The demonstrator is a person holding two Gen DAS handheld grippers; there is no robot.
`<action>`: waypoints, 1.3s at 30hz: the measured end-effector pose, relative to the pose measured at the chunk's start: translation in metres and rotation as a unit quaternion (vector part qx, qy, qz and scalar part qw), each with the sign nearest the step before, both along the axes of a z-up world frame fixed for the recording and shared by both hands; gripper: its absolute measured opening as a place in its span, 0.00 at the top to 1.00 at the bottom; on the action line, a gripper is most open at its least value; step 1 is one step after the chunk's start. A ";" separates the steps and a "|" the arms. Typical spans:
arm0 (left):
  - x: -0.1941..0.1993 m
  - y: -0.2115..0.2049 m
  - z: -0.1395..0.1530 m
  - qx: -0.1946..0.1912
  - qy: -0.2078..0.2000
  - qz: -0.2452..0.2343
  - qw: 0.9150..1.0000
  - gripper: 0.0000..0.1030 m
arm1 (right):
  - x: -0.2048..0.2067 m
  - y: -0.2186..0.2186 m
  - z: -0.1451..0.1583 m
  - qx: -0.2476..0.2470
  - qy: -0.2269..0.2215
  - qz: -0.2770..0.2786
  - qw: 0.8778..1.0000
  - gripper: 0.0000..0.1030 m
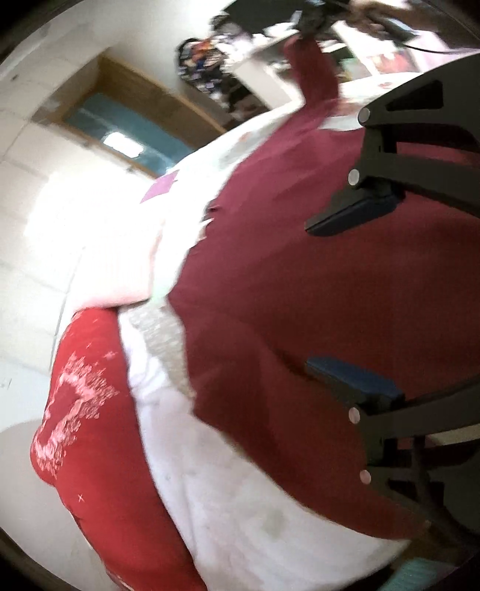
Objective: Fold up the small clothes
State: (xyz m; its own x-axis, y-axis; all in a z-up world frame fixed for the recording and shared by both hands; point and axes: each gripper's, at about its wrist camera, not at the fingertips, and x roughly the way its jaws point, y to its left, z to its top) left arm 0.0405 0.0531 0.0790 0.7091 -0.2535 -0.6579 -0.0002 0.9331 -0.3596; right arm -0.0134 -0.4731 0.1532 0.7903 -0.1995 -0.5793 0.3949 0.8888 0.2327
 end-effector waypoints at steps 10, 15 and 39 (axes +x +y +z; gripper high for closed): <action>0.050 0.101 -0.039 -0.073 -0.017 0.102 0.992 0.35 | 0.124 0.238 -0.038 -0.042 0.062 0.222 0.972 0.94; 0.052 0.127 -0.061 -0.103 0.000 0.091 0.990 0.35 | 0.164 0.322 -0.099 -0.025 0.133 0.330 0.934 0.88; 0.051 0.149 -0.065 -0.190 -0.003 0.059 0.980 0.33 | 0.152 0.370 -0.131 -0.068 0.164 0.344 0.922 0.54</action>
